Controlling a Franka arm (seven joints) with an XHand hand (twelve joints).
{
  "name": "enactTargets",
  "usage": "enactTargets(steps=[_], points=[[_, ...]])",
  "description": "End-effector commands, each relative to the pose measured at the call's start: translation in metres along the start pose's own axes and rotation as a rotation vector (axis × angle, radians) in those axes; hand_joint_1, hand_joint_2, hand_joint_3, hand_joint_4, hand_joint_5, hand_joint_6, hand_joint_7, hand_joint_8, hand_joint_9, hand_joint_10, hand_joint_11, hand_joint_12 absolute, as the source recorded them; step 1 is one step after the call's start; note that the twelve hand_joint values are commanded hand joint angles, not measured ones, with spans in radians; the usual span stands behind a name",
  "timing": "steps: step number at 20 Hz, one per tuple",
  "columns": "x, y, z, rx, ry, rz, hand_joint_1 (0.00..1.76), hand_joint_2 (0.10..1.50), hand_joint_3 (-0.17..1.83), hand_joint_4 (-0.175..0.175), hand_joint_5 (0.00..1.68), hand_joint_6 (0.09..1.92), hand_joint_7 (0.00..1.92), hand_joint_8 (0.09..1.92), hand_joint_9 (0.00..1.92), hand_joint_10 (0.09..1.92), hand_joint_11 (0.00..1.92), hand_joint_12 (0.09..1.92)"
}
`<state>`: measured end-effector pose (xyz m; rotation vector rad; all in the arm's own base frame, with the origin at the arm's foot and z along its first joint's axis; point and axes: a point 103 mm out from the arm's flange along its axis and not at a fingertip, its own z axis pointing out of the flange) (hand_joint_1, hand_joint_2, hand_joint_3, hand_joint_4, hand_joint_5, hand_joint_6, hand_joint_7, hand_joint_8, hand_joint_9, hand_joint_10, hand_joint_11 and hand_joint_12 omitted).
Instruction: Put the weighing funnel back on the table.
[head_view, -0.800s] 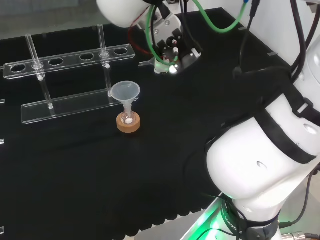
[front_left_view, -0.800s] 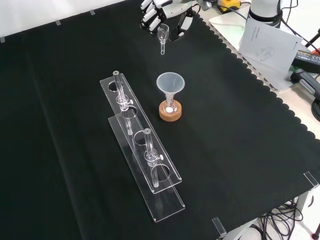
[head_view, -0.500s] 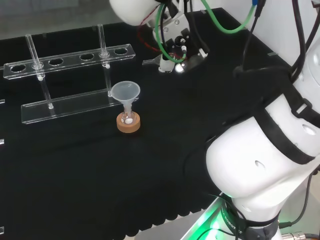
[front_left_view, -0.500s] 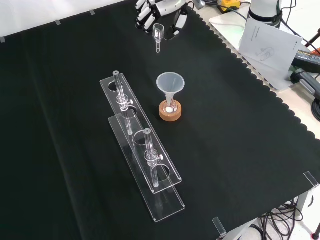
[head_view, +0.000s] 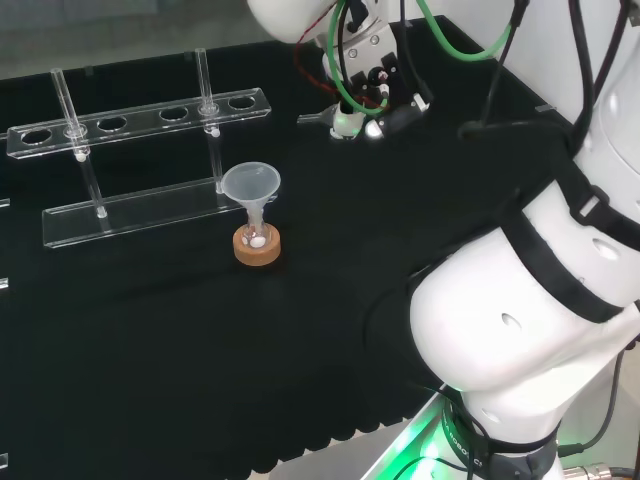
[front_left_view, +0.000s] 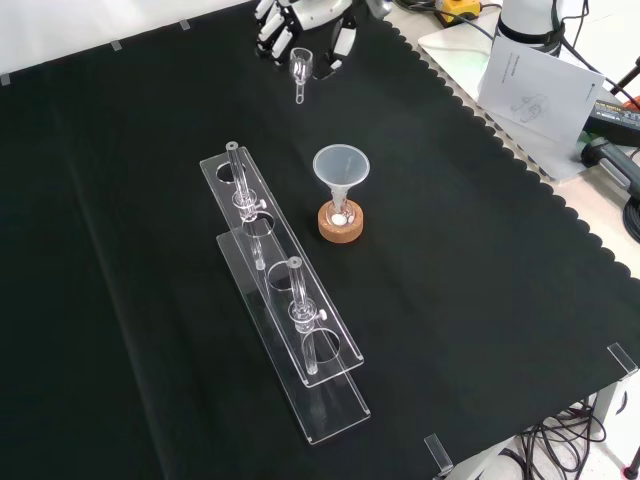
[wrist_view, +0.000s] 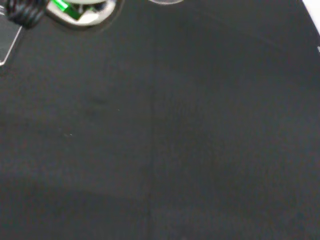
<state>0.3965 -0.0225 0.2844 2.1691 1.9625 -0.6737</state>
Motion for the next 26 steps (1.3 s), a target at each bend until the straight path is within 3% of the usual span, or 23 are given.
enactTargets(steps=[1, 10, 17, 26], points=[[-0.024, 0.032, 0.020, 0.014, 0.068, 0.006, 1.10, 0.71, 0.61, 0.175, 1.21, 0.77, 0.64, 0.63, 0.97, 0.28, 0.68, 1.08], [-0.048, 0.081, 0.053, 0.033, 0.115, -0.022, 1.10, 0.71, 0.61, 0.175, 1.21, 0.77, 0.64, 0.63, 0.97, 0.29, 0.68, 1.09], [-0.045, 0.116, 0.069, 0.056, 0.132, -0.044, 1.10, 0.71, 0.61, 0.175, 1.20, 0.78, 0.64, 0.63, 0.97, 0.29, 0.69, 1.09], [-0.043, 0.137, 0.086, 0.057, 0.147, -0.063, 1.09, 0.71, 0.60, 0.175, 1.20, 0.78, 0.64, 0.63, 0.97, 0.29, 0.70, 1.09]])
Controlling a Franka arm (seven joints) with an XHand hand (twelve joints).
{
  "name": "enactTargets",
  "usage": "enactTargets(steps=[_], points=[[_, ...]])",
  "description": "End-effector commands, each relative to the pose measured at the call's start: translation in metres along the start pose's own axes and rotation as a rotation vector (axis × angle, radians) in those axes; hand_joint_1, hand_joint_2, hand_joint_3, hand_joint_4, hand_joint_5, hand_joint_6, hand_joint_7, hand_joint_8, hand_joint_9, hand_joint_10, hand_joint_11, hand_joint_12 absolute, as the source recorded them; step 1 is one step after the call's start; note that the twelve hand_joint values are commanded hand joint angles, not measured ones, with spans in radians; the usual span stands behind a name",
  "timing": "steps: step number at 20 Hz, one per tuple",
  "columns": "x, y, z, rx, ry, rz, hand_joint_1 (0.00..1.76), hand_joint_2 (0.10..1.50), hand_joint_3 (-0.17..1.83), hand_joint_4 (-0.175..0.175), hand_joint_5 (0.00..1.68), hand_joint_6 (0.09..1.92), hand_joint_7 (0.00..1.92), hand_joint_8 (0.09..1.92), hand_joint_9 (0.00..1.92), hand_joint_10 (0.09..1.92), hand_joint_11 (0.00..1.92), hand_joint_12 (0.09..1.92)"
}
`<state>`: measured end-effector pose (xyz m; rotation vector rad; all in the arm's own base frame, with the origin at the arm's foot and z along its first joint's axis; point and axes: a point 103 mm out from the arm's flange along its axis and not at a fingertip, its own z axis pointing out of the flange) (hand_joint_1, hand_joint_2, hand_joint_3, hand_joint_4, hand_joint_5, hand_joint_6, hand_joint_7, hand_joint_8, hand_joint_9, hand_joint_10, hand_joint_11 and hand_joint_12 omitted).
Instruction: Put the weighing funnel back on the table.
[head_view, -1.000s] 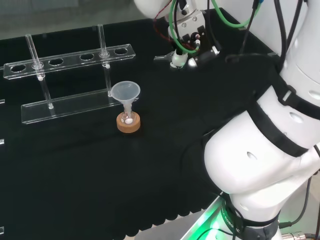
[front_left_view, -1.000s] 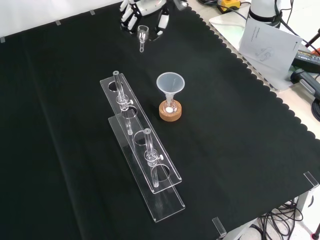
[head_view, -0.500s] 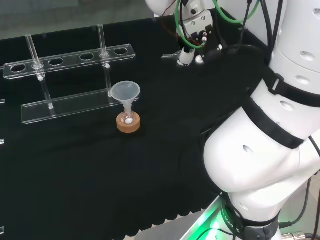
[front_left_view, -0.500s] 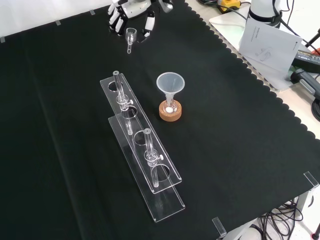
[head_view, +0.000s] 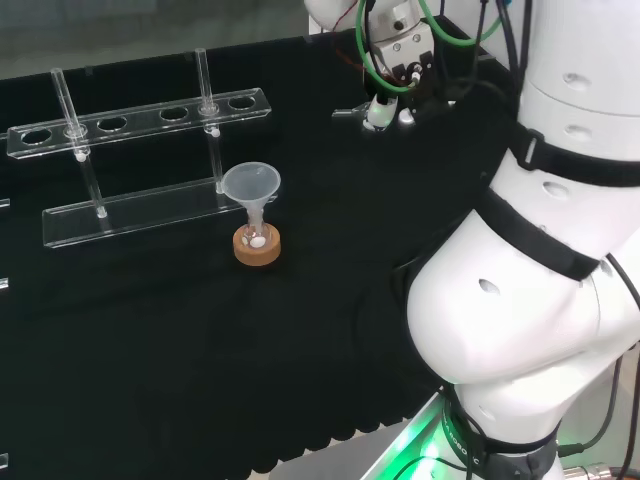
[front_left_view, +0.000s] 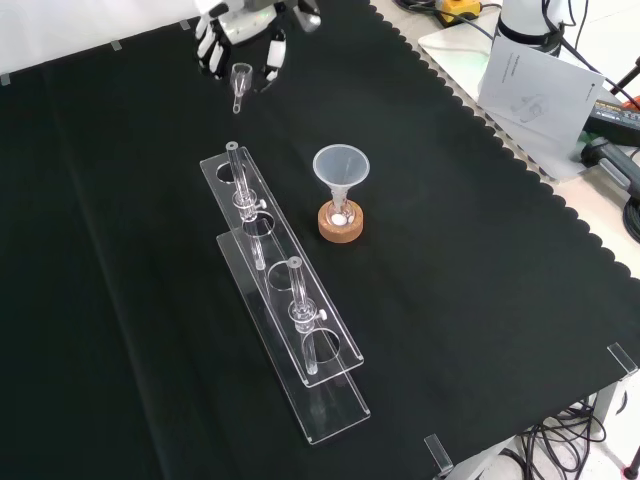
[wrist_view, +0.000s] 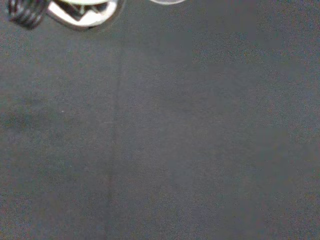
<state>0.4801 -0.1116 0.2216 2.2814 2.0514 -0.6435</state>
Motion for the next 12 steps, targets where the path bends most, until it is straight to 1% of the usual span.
enactTargets(steps=[1, 2, 3, 5, 8, 10, 12], points=[[0.027, 0.033, 0.004, -0.017, -0.004, -0.045, 1.09, 0.71, 0.60, 0.175, 1.20, 0.78, 0.64, 0.63, 0.97, 0.29, 0.70, 1.09], [0.034, 0.033, 0.002, -0.017, -0.009, -0.044, 1.09, 0.71, 0.60, 0.175, 1.20, 0.78, 0.64, 0.63, 0.97, 0.29, 0.70, 1.09], [0.036, 0.034, 0.002, -0.018, 0.001, -0.045, 1.09, 0.71, 0.60, 0.175, 1.20, 0.78, 0.64, 0.63, 0.97, 0.29, 0.70, 1.09], [0.029, 0.036, 0.007, -0.002, 0.012, -0.053, 1.09, 0.71, 0.60, 0.175, 1.20, 0.78, 0.64, 0.63, 0.97, 0.29, 0.70, 1.09], [0.014, 0.046, 0.023, 0.012, 0.019, -0.065, 1.09, 0.71, 0.60, 0.175, 1.20, 0.78, 0.64, 0.63, 0.97, 0.29, 0.70, 1.09], [0.011, 0.053, 0.032, 0.018, 0.021, -0.071, 1.09, 0.72, 0.60, 0.175, 1.20, 0.78, 0.64, 0.63, 0.97, 0.29, 0.70, 1.09], [0.015, 0.058, 0.038, 0.021, 0.019, -0.075, 1.09, 0.72, 0.60, 0.175, 1.20, 0.78, 0.64, 0.63, 0.97, 0.29, 0.71, 1.09]])
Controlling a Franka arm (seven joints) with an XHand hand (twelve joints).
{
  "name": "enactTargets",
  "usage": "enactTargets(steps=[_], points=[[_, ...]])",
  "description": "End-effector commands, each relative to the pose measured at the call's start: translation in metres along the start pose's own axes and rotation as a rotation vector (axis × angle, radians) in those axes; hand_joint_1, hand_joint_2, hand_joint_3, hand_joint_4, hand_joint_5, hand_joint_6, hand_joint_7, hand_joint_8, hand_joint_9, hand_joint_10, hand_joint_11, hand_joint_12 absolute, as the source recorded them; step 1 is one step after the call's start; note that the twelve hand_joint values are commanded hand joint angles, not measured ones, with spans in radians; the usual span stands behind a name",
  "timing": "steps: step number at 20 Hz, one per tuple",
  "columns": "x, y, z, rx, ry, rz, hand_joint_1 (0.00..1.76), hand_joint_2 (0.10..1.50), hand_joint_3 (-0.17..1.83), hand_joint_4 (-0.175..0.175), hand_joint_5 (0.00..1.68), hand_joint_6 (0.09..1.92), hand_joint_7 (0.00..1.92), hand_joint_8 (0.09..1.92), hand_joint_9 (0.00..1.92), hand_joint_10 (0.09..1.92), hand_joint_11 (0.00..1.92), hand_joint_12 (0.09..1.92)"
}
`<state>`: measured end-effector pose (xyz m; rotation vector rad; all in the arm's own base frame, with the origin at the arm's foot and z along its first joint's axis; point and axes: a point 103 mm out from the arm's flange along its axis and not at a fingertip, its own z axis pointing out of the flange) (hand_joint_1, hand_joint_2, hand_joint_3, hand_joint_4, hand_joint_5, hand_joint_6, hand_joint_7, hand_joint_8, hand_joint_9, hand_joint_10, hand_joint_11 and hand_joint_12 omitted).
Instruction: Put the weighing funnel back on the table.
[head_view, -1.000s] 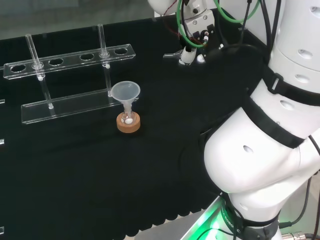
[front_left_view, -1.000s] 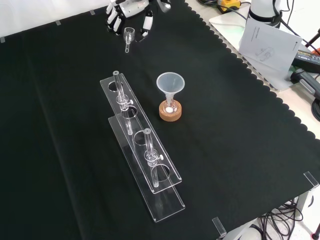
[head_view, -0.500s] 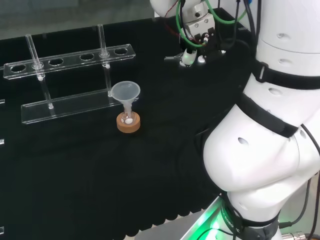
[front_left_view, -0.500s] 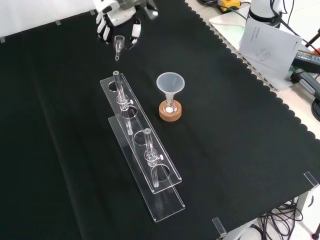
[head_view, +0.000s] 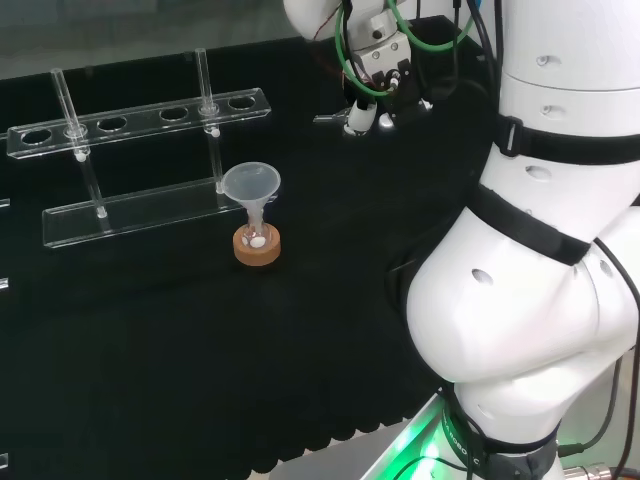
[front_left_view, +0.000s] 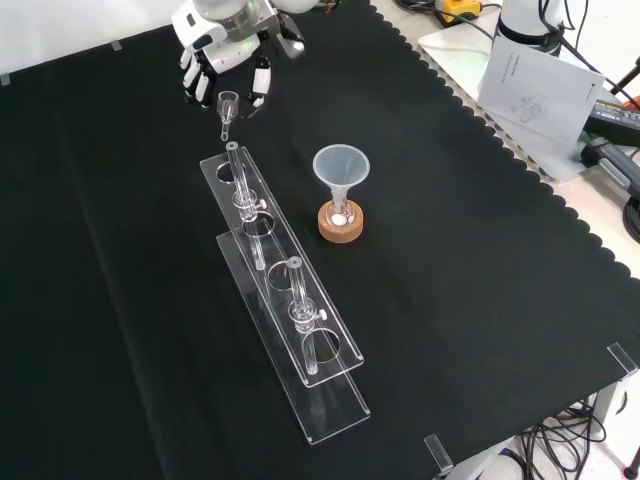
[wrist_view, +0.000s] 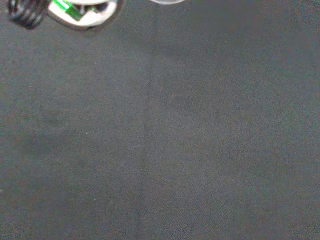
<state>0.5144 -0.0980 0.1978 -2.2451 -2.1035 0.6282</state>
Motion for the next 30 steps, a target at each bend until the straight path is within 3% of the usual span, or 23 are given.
enactTargets(steps=[1, 18, 26, 30], points=[[-0.008, 0.023, 0.033, 0.031, 0.012, -0.037, 1.09, 0.72, 0.60, 0.175, 1.20, 0.78, 0.64, 0.63, 0.97, 0.29, 0.71, 1.09], [0.014, 0.055, 0.063, 0.079, -0.025, -0.071, 1.09, 0.72, 0.60, 0.175, 1.20, 0.78, 0.64, 0.64, 0.97, 0.29, 0.71, 1.09], [0.025, 0.065, 0.077, 0.092, -0.010, -0.085, 1.09, 0.72, 0.60, 0.175, 1.20, 0.78, 0.64, 0.64, 0.97, 0.29, 0.71, 1.09], [0.044, 0.066, 0.072, 0.096, -0.022, -0.077, 1.09, 0.72, 0.60, 0.175, 1.20, 0.78, 0.64, 0.64, 0.97, 0.29, 0.71, 1.09]])
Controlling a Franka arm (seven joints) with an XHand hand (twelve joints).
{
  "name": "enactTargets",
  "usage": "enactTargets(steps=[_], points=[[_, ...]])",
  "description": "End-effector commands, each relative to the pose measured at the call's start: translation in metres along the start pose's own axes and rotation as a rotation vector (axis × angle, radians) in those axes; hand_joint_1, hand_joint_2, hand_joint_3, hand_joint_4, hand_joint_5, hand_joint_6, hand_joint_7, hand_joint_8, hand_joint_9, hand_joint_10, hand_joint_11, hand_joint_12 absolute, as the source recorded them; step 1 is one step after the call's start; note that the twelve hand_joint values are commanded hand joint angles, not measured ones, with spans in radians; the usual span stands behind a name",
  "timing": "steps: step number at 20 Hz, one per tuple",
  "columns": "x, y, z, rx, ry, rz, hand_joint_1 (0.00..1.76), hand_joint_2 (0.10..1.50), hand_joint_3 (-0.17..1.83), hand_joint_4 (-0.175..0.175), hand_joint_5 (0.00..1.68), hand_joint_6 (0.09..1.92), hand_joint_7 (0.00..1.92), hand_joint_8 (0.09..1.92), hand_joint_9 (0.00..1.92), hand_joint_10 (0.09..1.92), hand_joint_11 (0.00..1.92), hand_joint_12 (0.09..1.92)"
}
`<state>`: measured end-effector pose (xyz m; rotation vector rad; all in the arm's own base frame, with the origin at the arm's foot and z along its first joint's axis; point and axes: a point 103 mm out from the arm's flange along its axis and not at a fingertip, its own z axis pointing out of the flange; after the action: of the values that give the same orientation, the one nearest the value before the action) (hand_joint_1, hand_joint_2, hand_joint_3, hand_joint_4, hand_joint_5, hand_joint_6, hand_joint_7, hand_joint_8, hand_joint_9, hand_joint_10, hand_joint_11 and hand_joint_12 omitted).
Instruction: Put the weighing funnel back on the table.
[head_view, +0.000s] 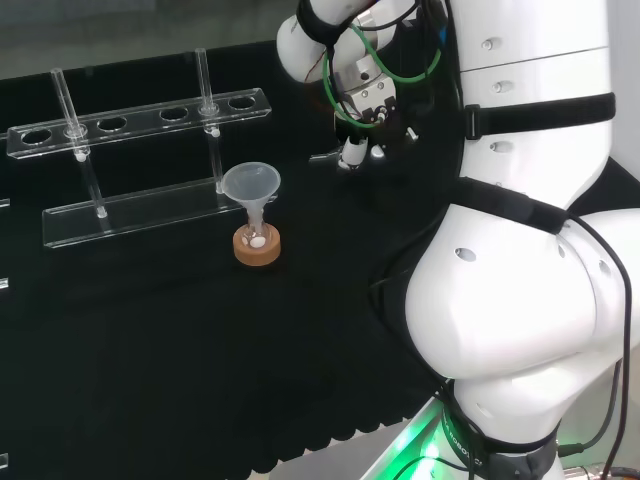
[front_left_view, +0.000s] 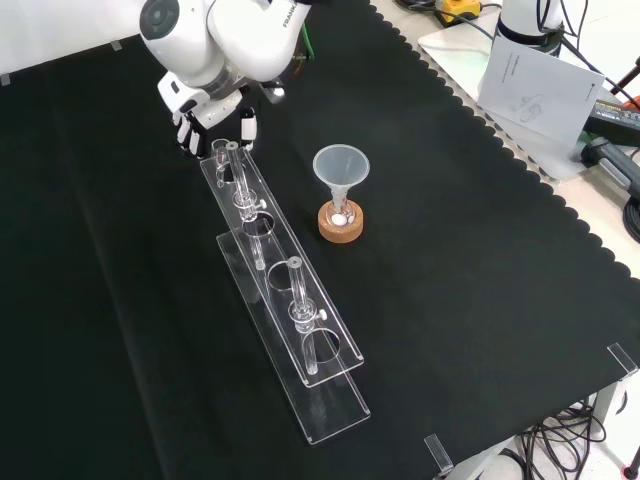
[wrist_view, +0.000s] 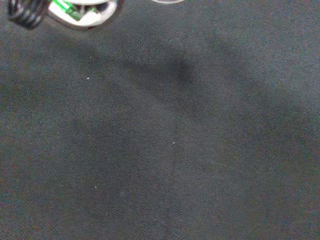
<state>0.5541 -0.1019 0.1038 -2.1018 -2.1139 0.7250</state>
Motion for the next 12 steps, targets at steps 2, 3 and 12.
enactTargets(steps=[2, 3, 12], points=[[0.015, 0.005, -0.002, 0.006, 0.000, 0.001, 1.09, 0.72, 0.60, 0.175, 1.20, 0.78, 0.64, 0.64, 0.97, 0.29, 0.71, 1.09], [0.020, 0.006, -0.003, 0.010, -0.011, 0.005, 1.09, 0.72, 0.60, 0.175, 1.20, 0.78, 0.64, 0.64, 0.97, 0.29, 0.71, 1.09], [0.011, 0.011, 0.011, 0.012, 0.005, 0.001, 1.09, 0.72, 0.60, 0.175, 1.20, 0.78, 0.64, 0.64, 0.97, 0.30, 0.71, 1.09]])
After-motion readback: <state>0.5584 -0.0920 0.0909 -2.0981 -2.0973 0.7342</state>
